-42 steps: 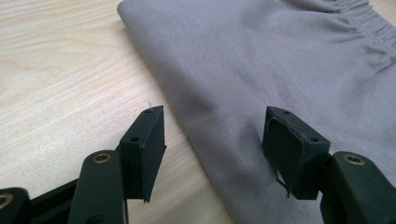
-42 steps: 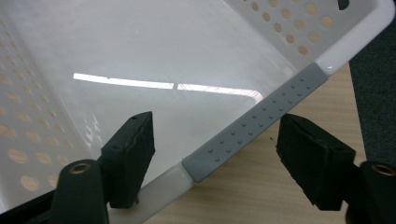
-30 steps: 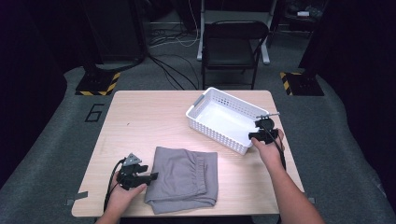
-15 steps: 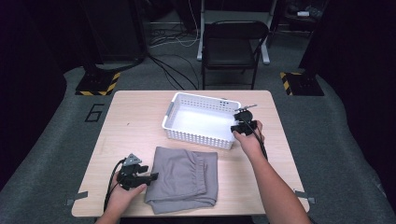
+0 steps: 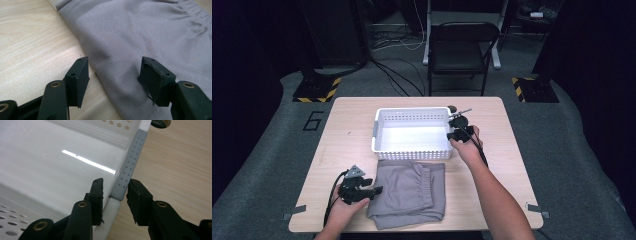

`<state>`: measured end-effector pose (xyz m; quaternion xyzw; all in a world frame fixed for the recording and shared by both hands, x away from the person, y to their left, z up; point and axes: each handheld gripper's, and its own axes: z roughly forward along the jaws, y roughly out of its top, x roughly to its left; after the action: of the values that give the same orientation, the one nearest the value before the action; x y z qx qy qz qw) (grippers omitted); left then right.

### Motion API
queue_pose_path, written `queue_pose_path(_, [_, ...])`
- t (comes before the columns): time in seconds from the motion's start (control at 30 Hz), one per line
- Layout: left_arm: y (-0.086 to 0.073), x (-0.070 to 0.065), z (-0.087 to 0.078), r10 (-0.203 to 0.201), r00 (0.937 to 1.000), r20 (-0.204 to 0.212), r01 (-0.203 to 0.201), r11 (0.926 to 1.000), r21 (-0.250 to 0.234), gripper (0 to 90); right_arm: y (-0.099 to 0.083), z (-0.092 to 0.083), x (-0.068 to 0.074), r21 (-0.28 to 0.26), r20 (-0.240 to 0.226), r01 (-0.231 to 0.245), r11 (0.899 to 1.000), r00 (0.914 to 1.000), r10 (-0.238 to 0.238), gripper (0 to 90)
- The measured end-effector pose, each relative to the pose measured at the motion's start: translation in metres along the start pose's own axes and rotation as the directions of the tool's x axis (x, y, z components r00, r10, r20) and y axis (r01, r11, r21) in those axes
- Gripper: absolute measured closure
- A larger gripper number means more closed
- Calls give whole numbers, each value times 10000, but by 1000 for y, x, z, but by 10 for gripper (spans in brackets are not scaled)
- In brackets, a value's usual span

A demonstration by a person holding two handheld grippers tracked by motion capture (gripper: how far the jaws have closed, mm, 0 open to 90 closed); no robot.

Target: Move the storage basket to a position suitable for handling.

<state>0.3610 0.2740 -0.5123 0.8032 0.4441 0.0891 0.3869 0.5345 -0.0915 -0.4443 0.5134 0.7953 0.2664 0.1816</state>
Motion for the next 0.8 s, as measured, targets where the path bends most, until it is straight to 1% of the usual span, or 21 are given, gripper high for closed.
queue_pose_path(0.03, [0, 0, 0, 111, 9999, 16, -111, 9999, 71, 402, 0, 0, 0, -29, 37, 2, 10000, 10000, -2, 662])
queue_pose_path(0.07, [0, 0, 0, 27, 10000, 21, -27, 10000, 11, 402, 0, 0, 0, -60, 58, 89, 9999, 9999, -89, 661])
queue_pose_path(0.17, [0, -1, 1, 27, 10000, 33, -27, 10000, 27, 402, -2, 0, 0, -139, 39, 160, 9998, 9999, -159, 659])
queue_pose_path(0.23, [0, -1, 1, 41, 10000, 29, -41, 10000, 27, 402, -2, -1, 1, -74, -29, 98, 9999, 9999, -98, 659])
queue_pose_path(0.33, [1, -2, 0, 75, 10000, 41, -75, 10000, 46, 404, -2, -1, 1, -92, 17, 200, 9998, 9998, -200, 660])
queue_pose_path(0.4, [1, -3, 1, 138, 9999, -8, -138, 9999, -50, 405, -2, -1, 2, -45, 51, 246, 9997, 9997, -246, 659])
queue_pose_path(0.43, [1, -3, 1, 150, 9999, 2, -150, 9999, -43, 405, -2, -1, 3, -3, 18, 247, 9997, 9997, -247, 659])
queue_pose_path(0.47, [1, -3, 0, 176, 9998, 88, -177, 9998, 79, 405, -2, -1, 3, -60, 38, 301, 9995, 9995, -301, 659])
queue_pose_path(0.5, [1, -4, 0, 136, 9999, 84, -136, 9999, 67, 405, -2, -2, 3, -50, 42, 309, 9995, 9995, -309, 659])
queue_pose_path(0.6, [1, -4, 0, 188, 9998, 105, -189, 9998, 109, 405, -3, -2, 4, -3, -33, 328, 9995, 9995, -328, 659])
queue_pose_path(0.63, [1, -5, 1, 215, 9998, -18, -216, 9997, -61, 405, -3, -2, 4, -75, -1, 338, 9994, 9994, -338, 659])
queue_pose_path(0.7, [1, -5, 0, 231, 9997, -40, -231, 9997, -73, 405, -3, -2, 4, -87, 12, 338, 9994, 9994, -338, 659])
queue_pose_path(0.8, [1, -4, -1, 211, 9998, 34, -211, 9997, 92, 404, -3, -3, 5, 41, 7, 281, 9996, 9996, -281, 658])
